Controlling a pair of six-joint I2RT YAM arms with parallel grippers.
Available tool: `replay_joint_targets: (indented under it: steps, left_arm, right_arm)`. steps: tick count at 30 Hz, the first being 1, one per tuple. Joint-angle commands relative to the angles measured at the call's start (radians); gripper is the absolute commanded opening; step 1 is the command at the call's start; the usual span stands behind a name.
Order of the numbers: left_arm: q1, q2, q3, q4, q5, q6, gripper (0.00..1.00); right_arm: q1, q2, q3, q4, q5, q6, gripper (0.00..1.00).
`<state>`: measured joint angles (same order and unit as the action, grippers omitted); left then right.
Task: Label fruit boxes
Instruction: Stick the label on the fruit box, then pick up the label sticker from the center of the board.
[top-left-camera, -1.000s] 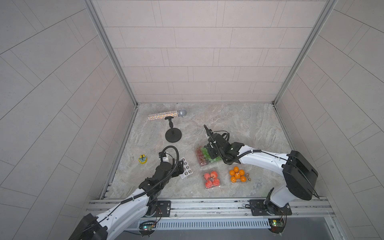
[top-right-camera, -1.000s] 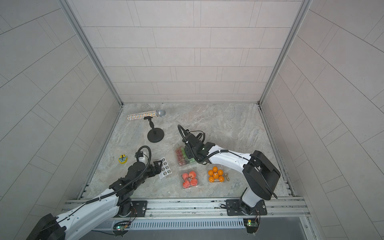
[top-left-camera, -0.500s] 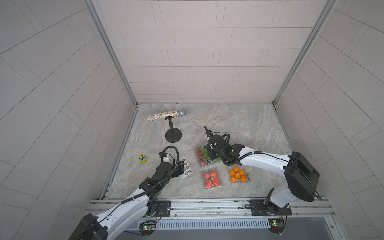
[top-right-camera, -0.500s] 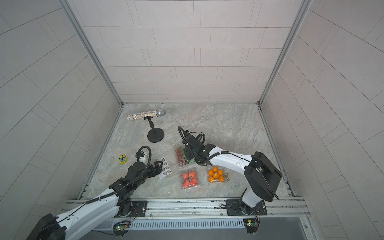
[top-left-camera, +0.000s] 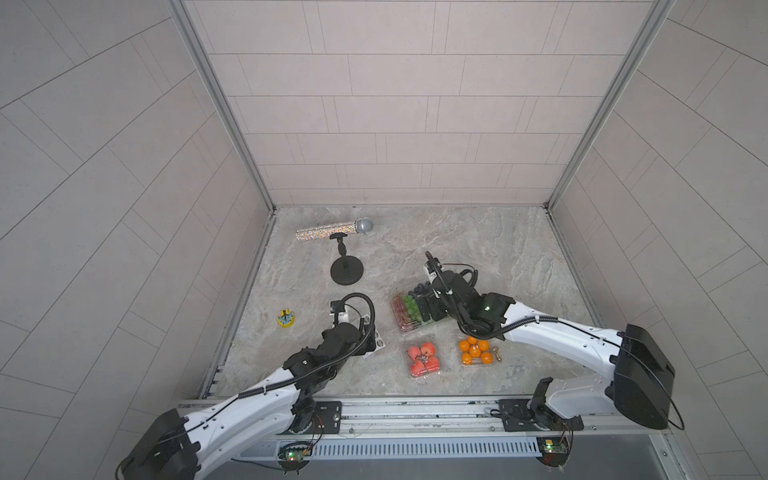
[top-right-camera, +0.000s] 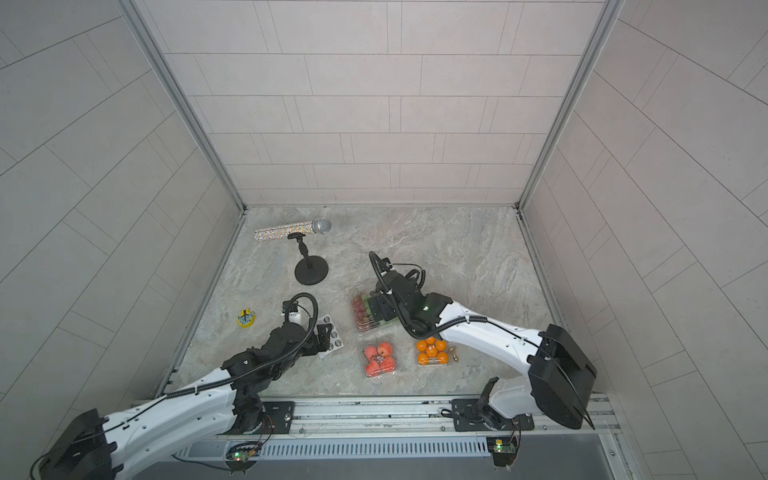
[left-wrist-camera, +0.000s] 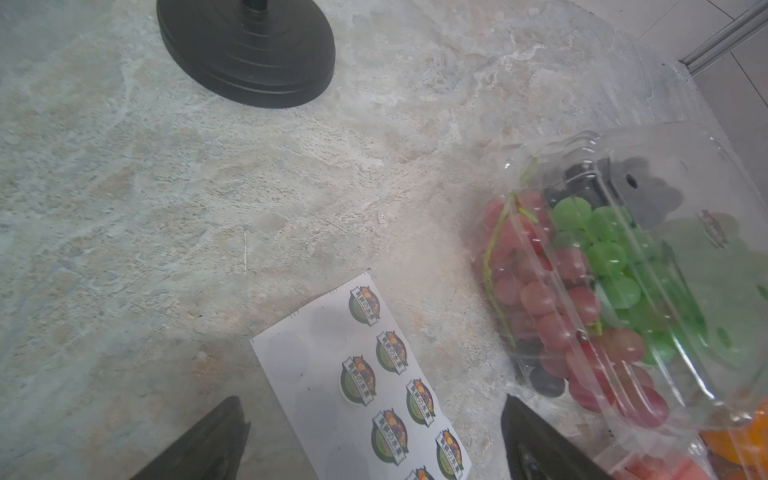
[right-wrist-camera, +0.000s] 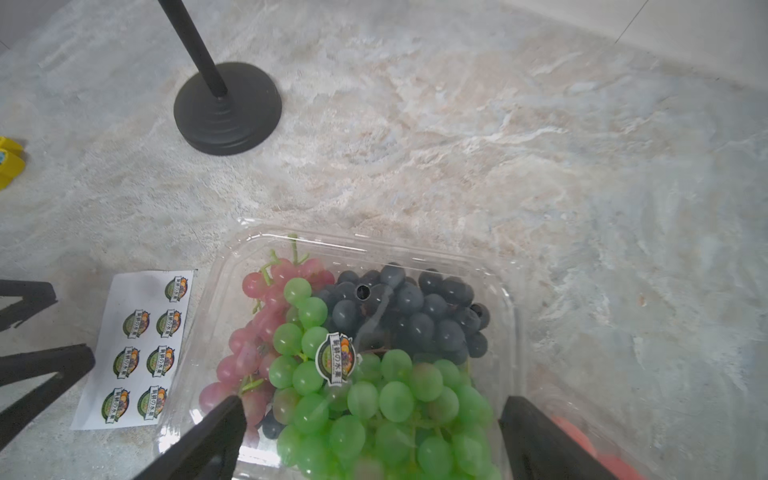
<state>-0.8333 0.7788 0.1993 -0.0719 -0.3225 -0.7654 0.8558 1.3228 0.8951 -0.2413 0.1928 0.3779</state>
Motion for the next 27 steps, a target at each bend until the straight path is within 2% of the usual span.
replay_joint_targets:
  steps: [1, 4, 7, 11, 14, 19, 24, 27]
  left_arm:
    - [-0.042, 0.07, 0.008, -0.029, -0.119, -0.048, 1.0]
    - [-0.102, 0.177, 0.031, 0.024, -0.168, -0.06, 1.0]
    - [-0.169, 0.309, 0.12, -0.039, -0.283, -0.081, 1.0]
    - [-0.201, 0.475, 0.163, 0.03, -0.284, -0.091, 1.0]
    - [-0.218, 0.548, 0.184, 0.057, -0.298, -0.095, 1.0]
    - [-0.222, 0.569, 0.205, -0.095, -0.371, -0.162, 1.0]
    - [-0.237, 0.498, 0.147, -0.135, -0.328, -0.202, 1.0]
    - [-0.238, 0.426, 0.135, -0.146, -0.304, -0.176, 1.0]
  right_arm:
    - [-0.012, -0.058, -0.049, 0.006, 0.037, -0.001, 1.0]
    - [-0.032, -0.109, -0.086, 0.006, 0.026, -0.008, 1.0]
    - [-0.047, -0.149, -0.121, 0.023, 0.031, -0.009, 1.0]
    - [-0.068, -0.161, -0.132, 0.025, 0.013, -0.014, 1.0]
    - [-0.07, -0.165, -0.137, 0.037, 0.003, -0.023, 1.0]
    - [-0.074, -0.168, -0.143, 0.037, -0.014, -0.025, 1.0]
    - [-0.073, -0.18, -0.145, 0.037, -0.035, -0.022, 1.0]
    - [-0.073, -0.192, -0.15, 0.036, -0.021, -0.021, 1.0]
